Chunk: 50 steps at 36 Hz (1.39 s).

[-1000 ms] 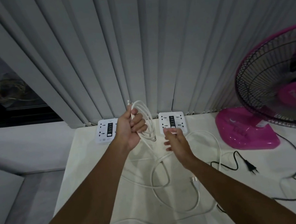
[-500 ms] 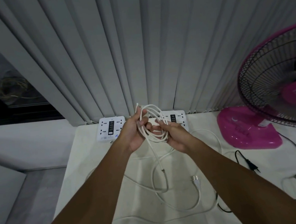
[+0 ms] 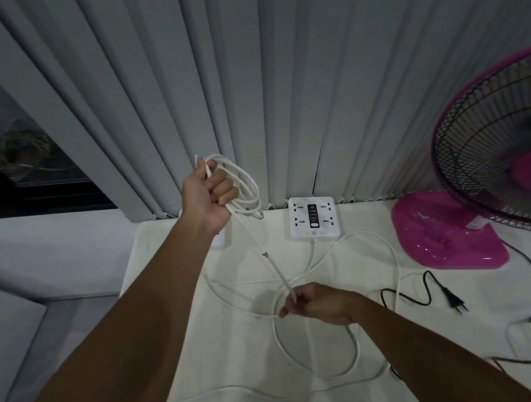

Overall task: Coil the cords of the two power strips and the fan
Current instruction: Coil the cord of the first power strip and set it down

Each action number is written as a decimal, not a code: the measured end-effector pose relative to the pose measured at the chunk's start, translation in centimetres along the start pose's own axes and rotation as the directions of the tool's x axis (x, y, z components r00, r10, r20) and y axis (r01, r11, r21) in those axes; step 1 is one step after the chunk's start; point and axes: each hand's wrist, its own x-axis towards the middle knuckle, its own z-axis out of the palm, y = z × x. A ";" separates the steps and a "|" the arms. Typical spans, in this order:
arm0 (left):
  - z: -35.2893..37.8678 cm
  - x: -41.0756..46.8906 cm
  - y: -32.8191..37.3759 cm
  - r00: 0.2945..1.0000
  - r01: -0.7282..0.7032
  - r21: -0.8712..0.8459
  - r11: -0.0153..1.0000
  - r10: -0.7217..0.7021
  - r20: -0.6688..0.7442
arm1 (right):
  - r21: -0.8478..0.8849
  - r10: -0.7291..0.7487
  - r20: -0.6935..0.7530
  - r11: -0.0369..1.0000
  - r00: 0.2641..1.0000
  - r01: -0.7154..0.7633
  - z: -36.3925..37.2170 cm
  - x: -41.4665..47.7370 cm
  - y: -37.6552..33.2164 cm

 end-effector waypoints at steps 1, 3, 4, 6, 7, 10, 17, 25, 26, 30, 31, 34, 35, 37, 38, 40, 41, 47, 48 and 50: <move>0.1 -0.1 0.4 1.000 0.017 0.048 0.999 -0.018 0.013 | 0.029 -0.004 -0.082 1.000 0.997 0.006 -0.2 0.2 0.1; 0.2 -0.4 1.1 0.997 0.061 0.168 0.984 -0.069 0.042 | 0.124 0.007 -0.228 0.992 0.974 0.022 -0.7 0.8 0.1; 0.3 -0.7 1.4 0.993 0.083 0.232 0.969 -0.099 0.059 | 0.174 0.018 -0.280 0.984 0.960 0.032 -1.0 1.1 -0.2; 0.3 -1.2 1.9 0.986 0.110 0.370 0.923 -0.148 0.077 | 0.264 0.039 -0.357 0.963 0.933 0.061 -1.5 1.6 -0.8; 0.3 -1.4 2.1 0.983 0.117 0.437 0.892 -0.166 0.075 | 0.308 0.055 -0.384 0.949 0.921 0.072 -1.9 1.8 -1.2; 0.1 -2.1 2.2 0.980 0.122 0.637 0.761 -0.194 0.044 | 0.404 0.119 -0.447 0.911 0.887 0.082 -2.7 2.6 -2.9; -0.8 -2.9 1.3 0.996 0.051 0.823 0.566 -0.084 -0.003 | 0.449 0.173 -0.524 0.888 0.834 0.097 -3.3 4.6 -7.2; -1.7 -3.2 2.7 0.983 0.105 0.693 0.713 -0.179 0.035 | 0.535 0.262 -0.605 0.833 0.752 0.140 -3.8 6.3 -8.9; -1.8 -3.2 2.7 0.981 0.107 0.705 0.701 -0.191 0.041 | 0.570 0.269 -0.609 0.803 0.746 0.175 -4.1 6.5 -9.0; -2.6 -2.9 1.2 0.977 0.094 0.825 0.558 -0.210 0.031 | 0.698 0.250 -0.544 0.665 0.801 0.266 -4.9 7.2 -10.4; -2.9 -2.8 0.4 0.981 0.084 0.860 0.504 -0.193 0.017 | 0.722 0.223 -0.515 0.633 0.828 0.279 -4.9 7.3 -11.0; -3.4 -2.2 -2.1 0.995 0.046 0.943 0.329 -0.100 -0.014 | 0.758 0.129 -0.447 0.580 0.885 0.299 -4.8 7.5 -13.1; -3.5 -1.9 -2.9 0.997 0.039 0.962 0.269 -0.074 -0.019 | 0.747 0.096 -0.441 0.591 0.892 0.306 -4.8 7.4 -13.7; -4.0 -1.5 -4.4 0.999 0.016 0.983 0.181 -0.044 -0.008 | 0.681 0.020 -0.436 0.661 0.900 0.315 -5.1 7.2 -14.5; -4.3 -1.2 -5.0 0.999 0.005 0.989 0.150 -0.034 0.000 | 0.630 -0.014 -0.433 0.711 0.901 0.313 -5.3 7.2 -14.6; -4.8 -0.9 -6.2 1.000 0.022 0.994 0.106 -0.011 -0.021 | 0.541 -0.055 -0.444 0.779 0.895 0.316 -5.5 7.2 -14.5; -4.9 -0.7 -6.6 0.999 0.044 0.994 0.102 -0.005 -0.043 | 0.520 -0.059 -0.461 0.791 0.886 0.323 -5.6 7.3 -14.3; -5.3 -0.1 -8.6 0.993 0.095 0.990 0.103 -0.084 -0.087 | 0.494 -0.022 -0.575 0.788 0.818 0.368 -6.2 7.7 -12.8; -5.5 0.0 -8.8 0.989 0.101 0.985 0.140 -0.119 -0.085 | 0.472 -0.018 -0.590 0.804 0.807 0.362 -6.3 7.7 -12.6; -5.8 0.4 -9.3 0.984 0.101 0.975 0.196 -0.166 -0.068 | 0.432 -0.012 -0.602 0.836 0.799 0.338 -6.3 7.6 -12.2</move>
